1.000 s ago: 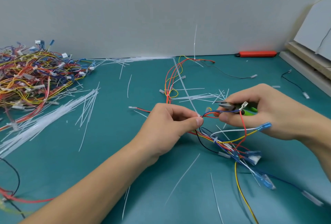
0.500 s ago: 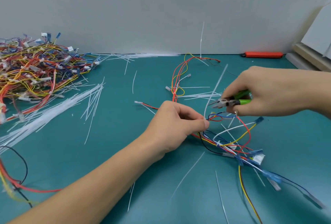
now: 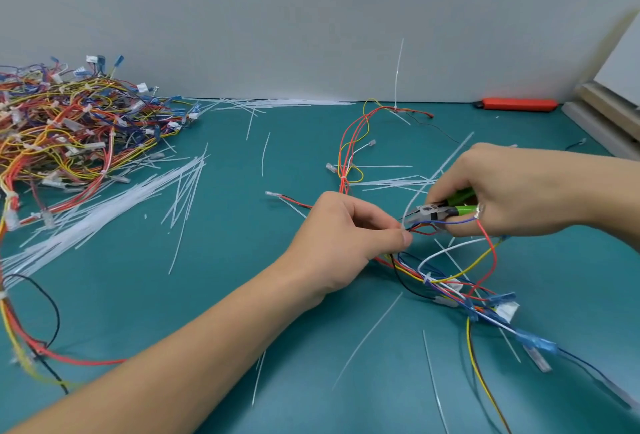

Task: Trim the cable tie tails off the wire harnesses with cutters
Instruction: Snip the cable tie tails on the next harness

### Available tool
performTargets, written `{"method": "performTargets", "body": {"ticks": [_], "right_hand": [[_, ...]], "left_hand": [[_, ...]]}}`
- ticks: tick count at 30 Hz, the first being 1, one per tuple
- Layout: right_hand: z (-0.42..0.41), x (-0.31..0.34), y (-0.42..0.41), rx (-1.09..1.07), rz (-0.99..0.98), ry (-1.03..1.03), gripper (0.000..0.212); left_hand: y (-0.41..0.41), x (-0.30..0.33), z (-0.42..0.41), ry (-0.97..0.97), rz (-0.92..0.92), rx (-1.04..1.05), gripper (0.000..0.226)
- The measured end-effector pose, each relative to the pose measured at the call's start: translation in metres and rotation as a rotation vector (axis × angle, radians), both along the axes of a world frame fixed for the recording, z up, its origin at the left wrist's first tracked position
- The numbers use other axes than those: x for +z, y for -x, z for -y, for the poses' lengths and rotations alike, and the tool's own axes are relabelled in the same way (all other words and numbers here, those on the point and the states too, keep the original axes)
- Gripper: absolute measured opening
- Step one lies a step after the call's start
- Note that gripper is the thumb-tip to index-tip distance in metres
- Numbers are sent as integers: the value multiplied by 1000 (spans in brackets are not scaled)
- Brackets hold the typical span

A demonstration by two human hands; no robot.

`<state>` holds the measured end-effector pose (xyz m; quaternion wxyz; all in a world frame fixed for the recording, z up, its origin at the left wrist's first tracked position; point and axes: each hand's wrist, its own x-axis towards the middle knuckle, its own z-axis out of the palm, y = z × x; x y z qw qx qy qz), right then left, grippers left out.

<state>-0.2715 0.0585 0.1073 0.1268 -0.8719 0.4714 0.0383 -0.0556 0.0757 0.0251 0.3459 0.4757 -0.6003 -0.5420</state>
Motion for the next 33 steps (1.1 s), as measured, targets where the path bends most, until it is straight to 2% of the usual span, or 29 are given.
{"method": "performTargets", "body": {"ticks": [12,19,22,25,29,33], "right_hand": [[3,-7,3,3,16,-7,35],[3,-10,3,6,1,100,27],[4,-11,5,-4,82,87,23],[6,-3,14,-142,188,76,21],[6,8,33,-294,78,97,29],[9,12,60,-603,170,292,7]], "left_hand": [[0,-2,2,3,3,6,13],[0,-4,3,25,3,6,12],[1,-3,2,43,3,8,11],[0,-3,1,51,9,-3,11],[-1,-5,-1,118,114,-41,11],[3,-10,-3,265,226,-56,9]]}}
